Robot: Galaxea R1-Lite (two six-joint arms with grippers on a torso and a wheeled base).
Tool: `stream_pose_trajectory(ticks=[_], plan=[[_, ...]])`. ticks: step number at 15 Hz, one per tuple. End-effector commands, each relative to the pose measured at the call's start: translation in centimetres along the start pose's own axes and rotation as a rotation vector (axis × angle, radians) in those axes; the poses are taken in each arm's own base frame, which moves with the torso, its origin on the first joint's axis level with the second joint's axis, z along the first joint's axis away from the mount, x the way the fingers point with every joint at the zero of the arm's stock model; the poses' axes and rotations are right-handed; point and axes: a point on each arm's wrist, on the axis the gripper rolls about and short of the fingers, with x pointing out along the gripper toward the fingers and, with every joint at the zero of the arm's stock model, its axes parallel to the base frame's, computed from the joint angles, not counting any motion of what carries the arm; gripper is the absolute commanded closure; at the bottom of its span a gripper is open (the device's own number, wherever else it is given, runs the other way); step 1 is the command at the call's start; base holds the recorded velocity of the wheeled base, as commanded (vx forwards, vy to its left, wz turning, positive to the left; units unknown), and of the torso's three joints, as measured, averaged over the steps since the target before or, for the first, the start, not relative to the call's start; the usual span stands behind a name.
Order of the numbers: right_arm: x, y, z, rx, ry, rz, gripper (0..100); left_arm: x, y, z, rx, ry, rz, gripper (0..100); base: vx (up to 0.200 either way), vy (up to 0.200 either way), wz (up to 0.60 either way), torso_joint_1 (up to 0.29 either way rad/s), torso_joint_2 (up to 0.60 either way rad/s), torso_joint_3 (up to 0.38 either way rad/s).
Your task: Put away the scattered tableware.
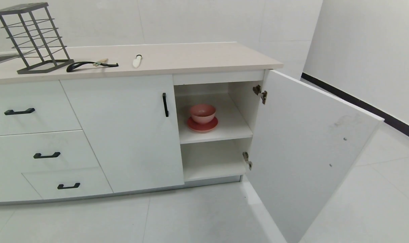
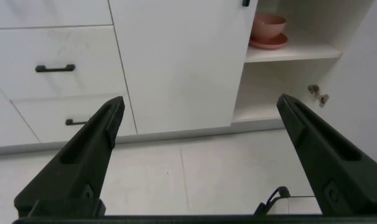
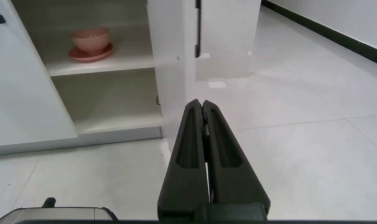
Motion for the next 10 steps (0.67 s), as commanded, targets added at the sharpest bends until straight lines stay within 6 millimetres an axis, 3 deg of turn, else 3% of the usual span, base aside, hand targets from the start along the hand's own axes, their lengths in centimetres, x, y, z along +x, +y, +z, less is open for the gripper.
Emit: stream_pose_trajectory(ticks=[1,10], plan=[[0.01,0.00,0.01,0.000,0.001,0.002,100,0.00,0.00,0.00,-0.001,0.000,0.000,0,0.000,-0.200,0.00,0.002,0.00,-0.002],[0.01,0.00,0.01,0.003,0.001,0.001,100,0.00,0.01,0.02,-0.002,-0.002,0.003,0,0.000,-0.200,0.00,0.002,0.00,0.000]])
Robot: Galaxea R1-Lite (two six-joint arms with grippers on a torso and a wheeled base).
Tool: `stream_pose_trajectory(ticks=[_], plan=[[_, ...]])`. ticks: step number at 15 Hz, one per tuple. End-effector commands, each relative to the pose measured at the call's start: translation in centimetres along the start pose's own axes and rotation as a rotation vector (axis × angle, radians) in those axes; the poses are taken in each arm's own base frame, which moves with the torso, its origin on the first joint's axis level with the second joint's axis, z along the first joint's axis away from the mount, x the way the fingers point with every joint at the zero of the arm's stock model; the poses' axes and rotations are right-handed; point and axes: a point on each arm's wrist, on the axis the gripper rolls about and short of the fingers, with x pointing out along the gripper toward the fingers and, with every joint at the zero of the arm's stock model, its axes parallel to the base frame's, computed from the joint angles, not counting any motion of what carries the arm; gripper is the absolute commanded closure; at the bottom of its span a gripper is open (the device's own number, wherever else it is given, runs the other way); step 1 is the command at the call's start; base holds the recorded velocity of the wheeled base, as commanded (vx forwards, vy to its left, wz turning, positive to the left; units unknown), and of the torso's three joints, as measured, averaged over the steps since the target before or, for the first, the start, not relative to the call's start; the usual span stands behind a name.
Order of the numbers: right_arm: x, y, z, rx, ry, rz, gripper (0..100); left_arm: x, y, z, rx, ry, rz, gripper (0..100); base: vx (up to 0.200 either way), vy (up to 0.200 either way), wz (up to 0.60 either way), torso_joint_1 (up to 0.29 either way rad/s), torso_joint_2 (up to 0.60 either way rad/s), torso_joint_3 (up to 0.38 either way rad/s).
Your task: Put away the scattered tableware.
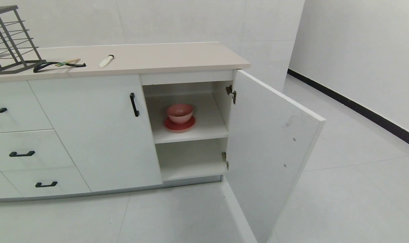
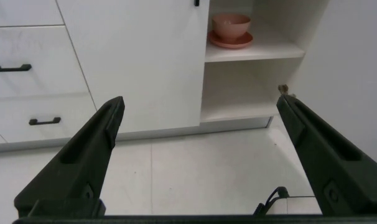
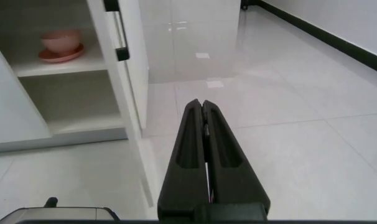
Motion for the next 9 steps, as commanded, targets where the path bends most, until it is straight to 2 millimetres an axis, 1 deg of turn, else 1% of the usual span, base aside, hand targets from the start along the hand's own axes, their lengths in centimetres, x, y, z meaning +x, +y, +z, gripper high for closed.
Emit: stream_pose_trajectory(ticks=[1,3,4,5,6,7,8,9], plan=[[0.0,0.0,0.0,0.002,0.002,0.004,100,0.0,0.0,0.0,-0.001,-0.001,0.004,0,0.000,0.000,0.00,0.000,0.00,0.000],[0.0,0.0,0.1,-0.005,-0.009,0.007,100,0.0,0.0,0.0,-0.001,-0.001,0.002,0,0.000,0.000,0.00,0.000,0.00,0.000],[0.0,0.0,1.0,-0.011,-0.098,0.009,100,0.0,0.0,0.0,-0.001,-0.001,0.002,0,0.000,0.000,0.00,0.000,0.00,0.000],[-0.5,0.1,3.3,-0.031,-0.305,0.007,100,0.0,0.0,0.0,0.000,-0.001,0.002,0,0.000,0.000,0.00,0.000,0.00,0.000],[-0.8,0.1,4.2,-0.052,-0.365,0.002,100,0.0,0.0,0.0,0.005,0.001,0.001,0,0.000,0.000,0.00,0.000,0.00,0.000],[-1.2,0.3,5.2,-0.068,-0.348,0.043,100,0.0,0.0,0.0,0.011,0.002,-0.001,0,0.000,0.000,0.00,0.000,0.00,0.000],[-1.1,0.4,5.5,-0.069,-0.254,0.130,100,0.0,0.0,0.0,0.010,0.002,-0.001,0,0.000,0.000,0.00,0.000,0.00,0.000],[-1.1,0.4,6.3,-0.056,-0.197,0.176,100,0.0,0.0,0.0,0.010,0.001,-0.001,0,0.000,0.000,0.00,0.000,0.00,0.000]])
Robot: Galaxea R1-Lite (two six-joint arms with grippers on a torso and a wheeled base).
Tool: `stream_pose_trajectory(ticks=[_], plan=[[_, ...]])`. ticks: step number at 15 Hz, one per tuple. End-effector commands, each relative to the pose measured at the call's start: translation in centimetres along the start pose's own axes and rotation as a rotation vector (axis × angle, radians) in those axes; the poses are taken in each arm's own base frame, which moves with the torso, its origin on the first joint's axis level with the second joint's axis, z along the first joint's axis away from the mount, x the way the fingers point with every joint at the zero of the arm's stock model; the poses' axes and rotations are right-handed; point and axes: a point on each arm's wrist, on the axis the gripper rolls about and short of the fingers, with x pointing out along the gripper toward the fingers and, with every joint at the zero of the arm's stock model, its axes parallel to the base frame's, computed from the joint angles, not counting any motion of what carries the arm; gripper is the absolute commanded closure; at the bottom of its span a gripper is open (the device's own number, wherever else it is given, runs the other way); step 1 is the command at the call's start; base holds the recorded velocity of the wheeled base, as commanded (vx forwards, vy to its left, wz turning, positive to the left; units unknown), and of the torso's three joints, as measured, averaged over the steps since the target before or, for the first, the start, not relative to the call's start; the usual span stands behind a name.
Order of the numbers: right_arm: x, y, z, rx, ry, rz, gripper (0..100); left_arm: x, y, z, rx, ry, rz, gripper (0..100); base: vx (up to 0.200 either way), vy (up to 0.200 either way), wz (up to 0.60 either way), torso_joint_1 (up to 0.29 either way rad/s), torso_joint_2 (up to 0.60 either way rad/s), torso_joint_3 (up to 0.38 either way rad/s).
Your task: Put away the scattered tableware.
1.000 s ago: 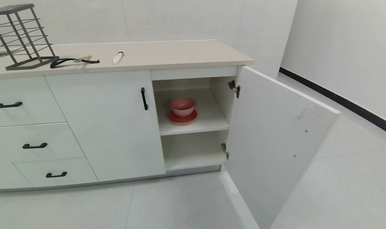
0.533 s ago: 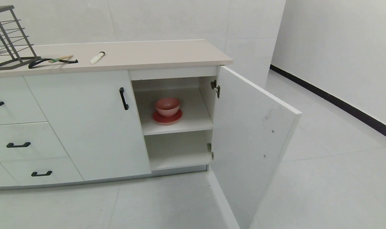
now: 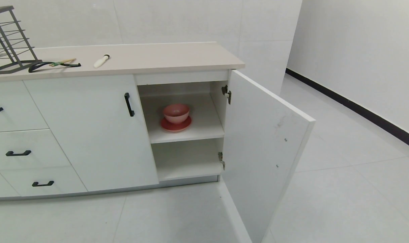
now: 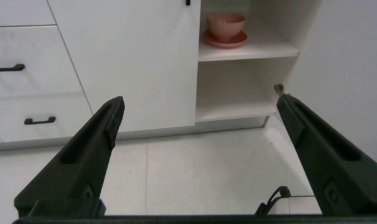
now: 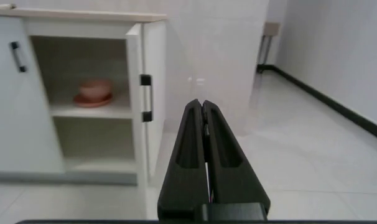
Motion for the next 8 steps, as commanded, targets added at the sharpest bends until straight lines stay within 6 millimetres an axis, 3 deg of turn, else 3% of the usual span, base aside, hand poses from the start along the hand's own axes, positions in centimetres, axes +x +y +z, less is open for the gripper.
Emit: stream_pose_trajectory(ticks=[1,4,6,8], plan=[[0.9,-0.2,2.1,0.031,0.105,0.106,100,0.0,0.0,0.0,0.001,0.001,0.000,0,0.000,0.000,0.00,0.000,0.00,0.000],[4.3,-0.5,4.1,0.065,0.234,0.217,100,0.0,0.0,0.0,0.004,0.001,-0.002,0,0.000,0.000,0.00,0.000,0.00,0.000],[5.9,-0.3,5.5,0.086,0.251,0.374,100,0.0,0.0,0.0,0.004,0.001,-0.003,0,0.000,0.000,0.00,0.000,0.00,0.000],[7.3,-0.2,6.5,0.088,0.273,0.410,100,0.0,0.0,0.0,0.004,0.003,-0.003,0,0.000,0.000,0.00,0.000,0.00,0.000]])
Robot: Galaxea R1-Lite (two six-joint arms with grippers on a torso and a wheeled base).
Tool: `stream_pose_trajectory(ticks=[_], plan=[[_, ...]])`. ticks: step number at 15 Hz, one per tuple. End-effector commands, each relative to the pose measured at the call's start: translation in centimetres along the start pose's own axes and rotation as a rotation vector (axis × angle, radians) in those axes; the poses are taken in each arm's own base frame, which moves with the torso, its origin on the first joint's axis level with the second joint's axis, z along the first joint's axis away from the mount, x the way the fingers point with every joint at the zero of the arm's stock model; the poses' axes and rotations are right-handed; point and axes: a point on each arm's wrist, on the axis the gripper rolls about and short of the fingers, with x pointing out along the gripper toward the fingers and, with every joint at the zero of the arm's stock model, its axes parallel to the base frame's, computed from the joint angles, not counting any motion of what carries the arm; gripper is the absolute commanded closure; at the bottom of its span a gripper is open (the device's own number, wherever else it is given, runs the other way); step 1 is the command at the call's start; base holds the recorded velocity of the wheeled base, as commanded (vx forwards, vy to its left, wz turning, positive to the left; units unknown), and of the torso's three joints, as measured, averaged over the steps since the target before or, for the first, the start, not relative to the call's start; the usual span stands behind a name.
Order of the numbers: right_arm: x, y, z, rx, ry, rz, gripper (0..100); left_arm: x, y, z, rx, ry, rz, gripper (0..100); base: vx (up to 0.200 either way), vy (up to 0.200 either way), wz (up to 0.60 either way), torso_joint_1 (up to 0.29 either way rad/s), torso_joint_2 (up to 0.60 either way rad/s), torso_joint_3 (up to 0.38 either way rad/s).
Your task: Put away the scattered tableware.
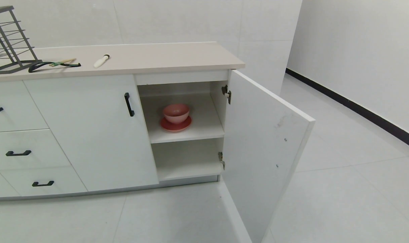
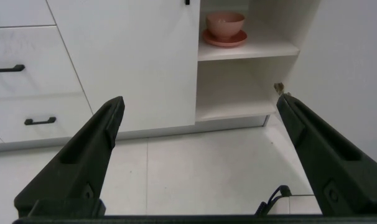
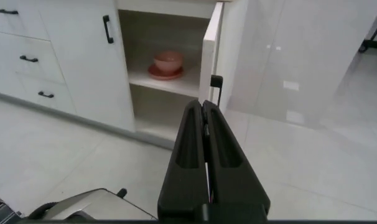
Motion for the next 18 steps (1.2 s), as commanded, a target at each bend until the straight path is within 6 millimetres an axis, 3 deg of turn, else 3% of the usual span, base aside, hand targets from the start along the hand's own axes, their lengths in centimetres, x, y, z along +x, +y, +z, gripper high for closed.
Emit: stream_pose_trajectory(ticks=[1,3,5,8,11,18], plan=[[4.0,-1.1,2.6,0.025,0.112,0.034,100,0.0,0.0,0.0,0.000,0.001,0.000,0,0.000,0.000,0.00,0.000,0.00,0.000],[6.3,-1.9,3.8,0.033,0.144,-0.002,100,0.0,0.0,0.0,-0.002,0.001,-0.002,0,0.000,0.000,0.00,0.000,0.00,0.000],[10.2,-3.6,4.3,0.018,0.121,-0.053,100,0.0,0.0,0.0,-0.002,0.001,-0.002,0,0.000,0.000,0.00,0.000,0.00,0.000],[14.0,-5.8,2.4,-0.093,0.143,-0.093,100,0.0,0.0,0.0,-0.003,0.001,0.000,0,0.000,0.000,0.00,0.000,0.00,0.000],[15.5,-6.3,-0.1,-0.205,0.177,-0.079,100,0.0,0.0,0.0,-0.003,0.001,0.001,0,0.000,0.000,0.00,0.000,0.00,0.000],[17.0,-6.7,-1.5,-0.193,0.216,-0.055,100,0.0,0.0,0.0,-0.003,0.001,0.001,0,0.000,0.000,0.00,0.000,0.00,0.000]])
